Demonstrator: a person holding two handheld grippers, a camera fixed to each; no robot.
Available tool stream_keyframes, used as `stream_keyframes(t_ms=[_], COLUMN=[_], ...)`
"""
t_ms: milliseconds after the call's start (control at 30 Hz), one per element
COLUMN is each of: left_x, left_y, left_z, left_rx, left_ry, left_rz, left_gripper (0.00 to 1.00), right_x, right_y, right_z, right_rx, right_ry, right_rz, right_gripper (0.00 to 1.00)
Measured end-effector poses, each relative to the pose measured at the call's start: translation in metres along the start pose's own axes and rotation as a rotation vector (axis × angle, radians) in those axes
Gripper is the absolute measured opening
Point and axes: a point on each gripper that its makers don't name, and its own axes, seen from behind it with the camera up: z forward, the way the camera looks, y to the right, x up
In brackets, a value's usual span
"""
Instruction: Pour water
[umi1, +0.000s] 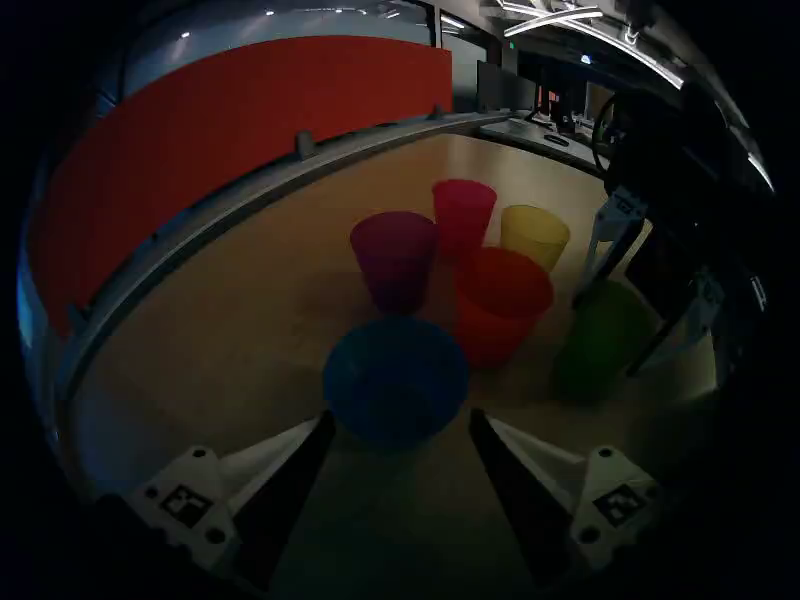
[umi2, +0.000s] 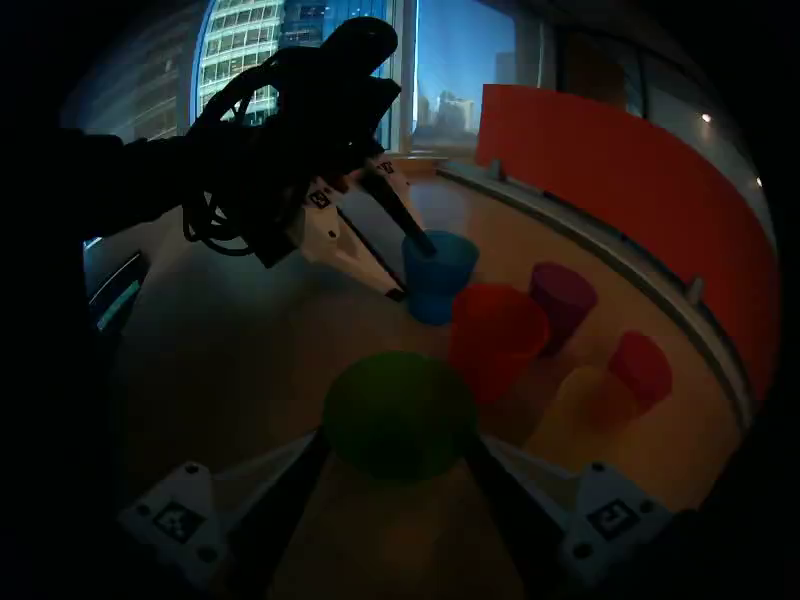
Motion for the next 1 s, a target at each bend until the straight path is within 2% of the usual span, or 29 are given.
stream_keyframes(t_ms=[300, 700, 767, 833, 1000], left_x=[0.005, 0.009, 0.009, 0.009, 0.009], left_y=[0.004, 0.000, -0.002, -0.003, -0.004], left_z=[0.010, 0.021, 0.022, 0.023, 0.024], left_rx=[-0.018, -0.017, -0.010, -0.003, 0.001], left_ry=[-0.008, -0.011, -0.011, -0.010, -0.010], left_rz=[0.023, 0.021, 0.023, 0.023, 0.027], left_gripper=[1.00, 1.00, 0.98, 0.85, 0.83], right_x=[0.002, 0.004, 0.004, 0.005, 0.004], right_y=[-0.002, -0.002, -0.002, -0.002, -0.002], right_z=[0.007, 0.010, 0.010, 0.010, 0.010], right_rx=[0.012, 0.018, 0.021, 0.022, 0.023], right_ry=[0.001, 0.005, 0.006, 0.007, 0.005], right_rz=[-0.005, 0.005, 0.005, 0.007, 0.011], right_gripper=[0.99, 0.99, 0.99, 0.99, 0.99])
